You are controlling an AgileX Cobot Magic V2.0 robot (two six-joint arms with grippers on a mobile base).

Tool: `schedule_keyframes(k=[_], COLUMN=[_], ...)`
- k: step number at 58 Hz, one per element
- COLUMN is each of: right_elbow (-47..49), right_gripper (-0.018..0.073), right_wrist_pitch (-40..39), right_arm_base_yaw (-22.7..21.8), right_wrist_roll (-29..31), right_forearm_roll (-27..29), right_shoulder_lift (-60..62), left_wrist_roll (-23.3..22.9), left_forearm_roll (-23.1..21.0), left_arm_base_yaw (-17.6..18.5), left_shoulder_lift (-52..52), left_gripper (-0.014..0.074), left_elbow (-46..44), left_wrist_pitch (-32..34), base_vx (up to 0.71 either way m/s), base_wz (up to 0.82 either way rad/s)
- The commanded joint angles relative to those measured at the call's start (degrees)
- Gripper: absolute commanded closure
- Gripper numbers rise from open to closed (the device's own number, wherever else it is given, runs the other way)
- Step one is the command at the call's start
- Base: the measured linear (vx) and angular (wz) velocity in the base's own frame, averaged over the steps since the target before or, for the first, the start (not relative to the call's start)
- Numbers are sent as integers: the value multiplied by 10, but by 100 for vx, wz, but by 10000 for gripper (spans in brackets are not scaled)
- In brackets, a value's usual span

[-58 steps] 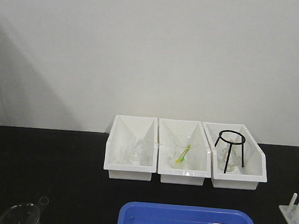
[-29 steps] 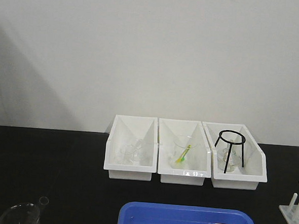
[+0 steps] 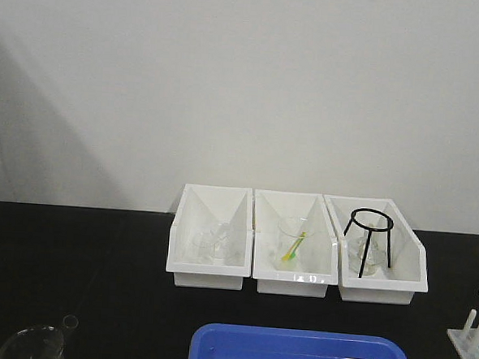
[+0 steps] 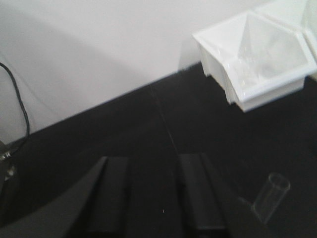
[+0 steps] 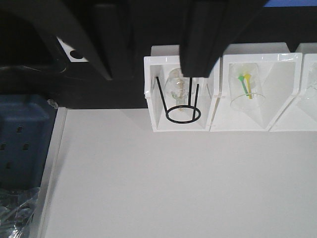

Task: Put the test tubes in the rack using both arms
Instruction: 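Reach the left gripper down to the glass test tube in the beaker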

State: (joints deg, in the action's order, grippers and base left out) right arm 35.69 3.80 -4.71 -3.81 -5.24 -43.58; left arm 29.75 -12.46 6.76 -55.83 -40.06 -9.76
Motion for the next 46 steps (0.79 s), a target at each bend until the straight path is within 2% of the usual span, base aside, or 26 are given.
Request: schedule_keyframes(k=[1,7,12,19,25,33,38,46], right_elbow=[19,19,19,19,19,19,19,19], right_gripper=[129,80,77,78,78,78,78,78], right_wrist_pitch=[-48,-49,-57,-67,-71,-72,-72,-73], right_arm_base_yaw=[0,0,0,0,0,0,0,0], right_wrist_roll=[5,5,5,5,5,5,5,5], right_forearm_roll=[-5,-5,-5,-5,-5,-4,-4,-4], right_shoulder_lift=[-1,-3,-11,-27,-45,-63,-68,-69], left_wrist_roll=[15,24,41,58,58,57,57,55], left_forearm_roll=[-7,-7,-7,-26,-38,-36,-36,-34], left_arm_base_yaw=[1,19,50,87,106,130,138,138], left_shoulder_lift=[-12,-34,-47,-54,-53,-53,-54,-73], left_gripper=[133,132,150,183,198,200,200,200], left_elbow=[-18,-17,-16,15,71,164,193,202], left_wrist_pitch=[17,-25,-55,-35,43,214,273,329], base_vx=[0,0,0,0,0,0,0,0], base_wz=[0,0,0,0,0,0,0,0])
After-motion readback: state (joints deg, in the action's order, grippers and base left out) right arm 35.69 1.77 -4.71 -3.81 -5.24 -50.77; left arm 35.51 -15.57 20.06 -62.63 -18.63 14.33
